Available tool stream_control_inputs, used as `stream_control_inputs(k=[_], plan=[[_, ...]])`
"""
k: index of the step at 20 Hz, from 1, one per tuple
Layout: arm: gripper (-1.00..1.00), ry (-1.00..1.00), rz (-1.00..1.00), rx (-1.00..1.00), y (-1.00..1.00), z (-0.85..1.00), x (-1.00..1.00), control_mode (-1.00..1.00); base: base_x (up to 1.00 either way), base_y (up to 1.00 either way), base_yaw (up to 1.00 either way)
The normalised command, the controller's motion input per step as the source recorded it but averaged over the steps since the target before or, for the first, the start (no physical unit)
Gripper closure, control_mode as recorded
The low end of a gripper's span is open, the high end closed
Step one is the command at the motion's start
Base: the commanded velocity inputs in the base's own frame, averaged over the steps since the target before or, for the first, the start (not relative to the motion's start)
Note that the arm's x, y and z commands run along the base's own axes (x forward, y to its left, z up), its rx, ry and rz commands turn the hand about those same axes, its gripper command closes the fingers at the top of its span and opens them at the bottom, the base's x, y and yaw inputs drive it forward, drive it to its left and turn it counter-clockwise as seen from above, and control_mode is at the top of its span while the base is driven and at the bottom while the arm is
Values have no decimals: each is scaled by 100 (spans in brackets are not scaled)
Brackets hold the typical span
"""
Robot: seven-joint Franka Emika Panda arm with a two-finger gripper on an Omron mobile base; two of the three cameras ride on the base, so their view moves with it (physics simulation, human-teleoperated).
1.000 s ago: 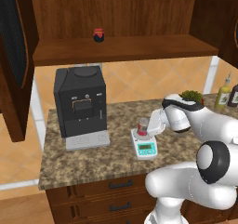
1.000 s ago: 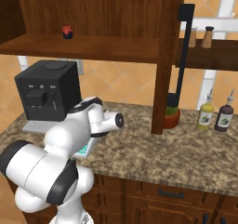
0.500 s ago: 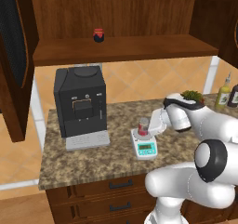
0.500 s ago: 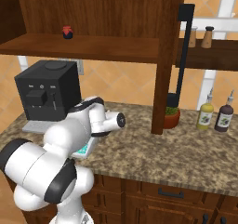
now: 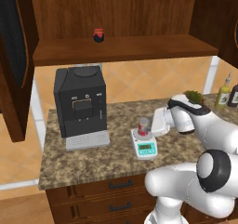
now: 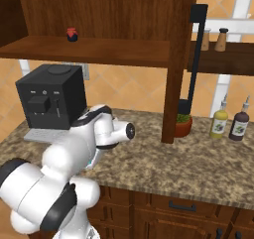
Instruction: Pick the canned food and place it on the digital scale for weighing, and close the cabinet.
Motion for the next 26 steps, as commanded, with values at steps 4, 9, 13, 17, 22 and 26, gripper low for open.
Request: stream_control_inputs(k=[4,9,13,17,22,26], plan=[[-100,-34,-2,0,-12,45,-54,-100,0,0,0],[-100,-29,-5,2,-34,51,-44,-100,0,0,0],[-100,-38,-6,8,-59,45,-51,-100,0,0,0],[-100,-56,-4,12,-66,30,-56,-100,0,0,0],[-100,-32,-6,22,-56,41,-45,-100,0,0,0],[-100,-28,-7,25,-47,47,-29,-100,0,0,0]])
